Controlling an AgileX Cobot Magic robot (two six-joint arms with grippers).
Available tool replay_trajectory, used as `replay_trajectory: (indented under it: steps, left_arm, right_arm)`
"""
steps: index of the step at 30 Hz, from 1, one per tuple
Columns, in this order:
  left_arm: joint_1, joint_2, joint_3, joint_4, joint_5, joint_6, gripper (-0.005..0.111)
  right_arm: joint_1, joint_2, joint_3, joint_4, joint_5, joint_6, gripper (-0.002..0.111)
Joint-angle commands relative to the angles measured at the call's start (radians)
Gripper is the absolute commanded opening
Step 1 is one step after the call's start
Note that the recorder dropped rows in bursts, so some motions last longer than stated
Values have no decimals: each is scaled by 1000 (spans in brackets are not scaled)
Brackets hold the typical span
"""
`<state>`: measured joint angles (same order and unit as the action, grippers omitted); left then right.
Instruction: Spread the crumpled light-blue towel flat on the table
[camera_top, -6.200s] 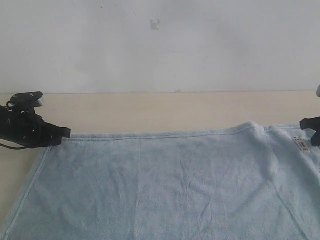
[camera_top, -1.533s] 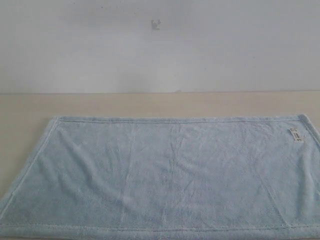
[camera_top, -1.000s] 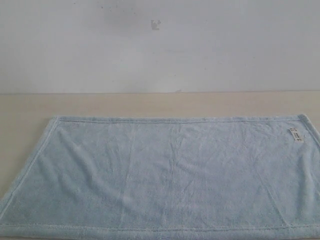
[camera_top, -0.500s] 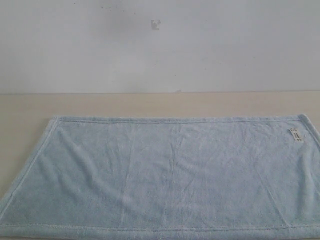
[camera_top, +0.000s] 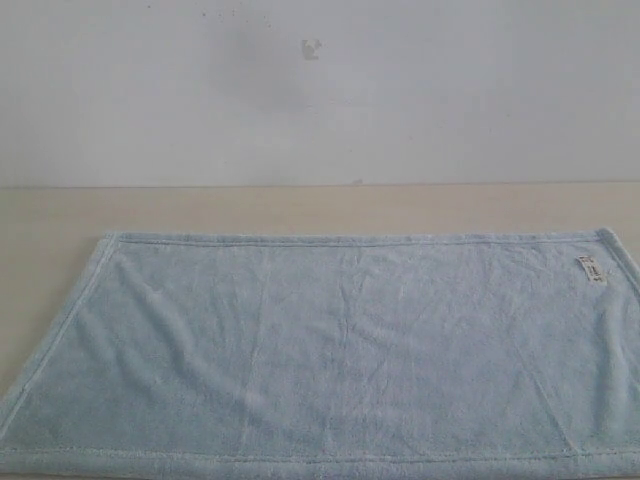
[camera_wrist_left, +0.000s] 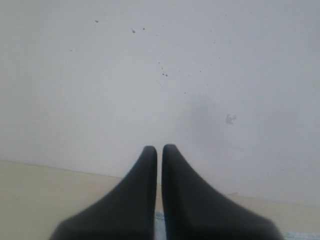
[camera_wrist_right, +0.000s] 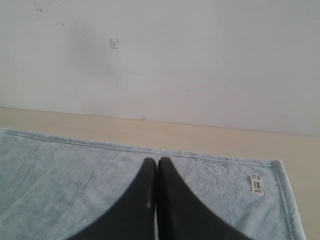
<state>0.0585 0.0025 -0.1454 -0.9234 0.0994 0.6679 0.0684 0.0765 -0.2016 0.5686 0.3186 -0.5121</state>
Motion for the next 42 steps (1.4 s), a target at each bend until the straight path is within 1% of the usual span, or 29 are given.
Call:
replay_trajectory:
  steps: [1,8,11,12,14,16,17,18,19,21,23,24,42]
  left_arm:
    - [-1,-2,6,5,4,4,4]
    - [-1,-2,6,5,4,4,4]
    - [-1,-2,6,5,4,4,4]
    - [-1,-2,6,5,4,4,4]
    - [-1,-2,6,5,4,4,4]
    - [-1,-2,6,5,2,4,4]
    - [-1,-2,6,5,2,4,4]
    - [-1,-2,6,5,2,4,4]
    - [-1,-2,6,5,2,4,4]
    - [-1,-2,6,5,2,4,4]
    - [-1,-2,6,5,0,4,4]
    - [-1,-2,6,5,0,4,4]
    - [-1,-2,6,5,3,4,4]
  right_arm:
    - [2,-3,3,-3,10,6,0]
    - [2,-9,11,-3,0,6,0]
    - [-37,-74,50,-31,-59,16,0]
    - [-62,-76,69,-79,-71,39,0]
    - [-106,-76,110,-251,-125,201,0]
    - [-137,-76,147,-477,-113,452,0]
    - [-139,-76,165,-561,-111,554,0]
    - [-139,-76,183,-613,-113,626,0]
    - [-137,-76,202,-635,-113,658,0]
    - [-125,-76,202,-635,-113,652,0]
    - [-106,-76,202,-629,9,652,0]
    - [-103,-76,202,-629,29,652,0]
    - [-98,-76,202,-627,25,654,0]
